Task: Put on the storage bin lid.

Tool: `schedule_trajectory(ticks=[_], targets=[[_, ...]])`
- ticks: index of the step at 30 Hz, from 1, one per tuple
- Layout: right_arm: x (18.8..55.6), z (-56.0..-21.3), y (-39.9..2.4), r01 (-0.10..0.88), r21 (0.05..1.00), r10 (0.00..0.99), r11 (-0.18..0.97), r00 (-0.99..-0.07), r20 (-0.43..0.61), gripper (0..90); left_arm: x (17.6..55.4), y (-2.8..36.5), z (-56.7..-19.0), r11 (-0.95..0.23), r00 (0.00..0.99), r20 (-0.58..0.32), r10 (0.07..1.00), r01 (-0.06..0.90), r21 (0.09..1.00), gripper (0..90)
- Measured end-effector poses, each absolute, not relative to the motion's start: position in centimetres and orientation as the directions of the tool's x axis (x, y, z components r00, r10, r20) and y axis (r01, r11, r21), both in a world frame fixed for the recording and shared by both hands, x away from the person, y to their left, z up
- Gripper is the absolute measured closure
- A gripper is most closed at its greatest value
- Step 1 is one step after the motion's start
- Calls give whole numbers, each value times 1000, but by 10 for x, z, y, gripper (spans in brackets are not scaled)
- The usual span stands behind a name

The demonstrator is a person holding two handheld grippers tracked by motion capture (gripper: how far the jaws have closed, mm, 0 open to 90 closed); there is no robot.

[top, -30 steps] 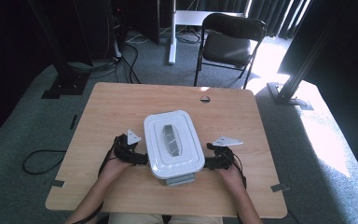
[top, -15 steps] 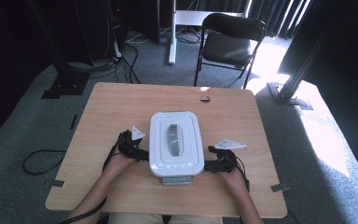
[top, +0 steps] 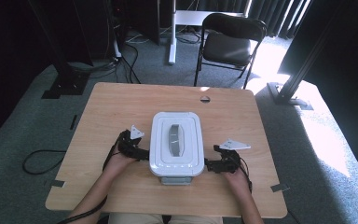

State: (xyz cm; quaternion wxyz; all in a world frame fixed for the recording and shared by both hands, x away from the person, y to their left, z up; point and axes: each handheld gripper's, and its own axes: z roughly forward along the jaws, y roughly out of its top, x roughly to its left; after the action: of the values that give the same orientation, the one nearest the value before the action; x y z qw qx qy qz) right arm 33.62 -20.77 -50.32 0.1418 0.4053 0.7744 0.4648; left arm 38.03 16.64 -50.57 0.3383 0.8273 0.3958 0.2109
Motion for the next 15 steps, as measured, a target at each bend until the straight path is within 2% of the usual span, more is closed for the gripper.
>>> schedule_trajectory(ticks=[2, 15], targets=[[337, -502, -214, 500, 837, 780, 222, -607, 155, 141, 379, 172, -505, -423, 593, 38, 804, 527, 737, 5], [336, -500, -213, 495, 840, 787, 223, -600, 144, 140, 365, 181, -497, -397, 598, 29, 801, 495, 773, 5]])
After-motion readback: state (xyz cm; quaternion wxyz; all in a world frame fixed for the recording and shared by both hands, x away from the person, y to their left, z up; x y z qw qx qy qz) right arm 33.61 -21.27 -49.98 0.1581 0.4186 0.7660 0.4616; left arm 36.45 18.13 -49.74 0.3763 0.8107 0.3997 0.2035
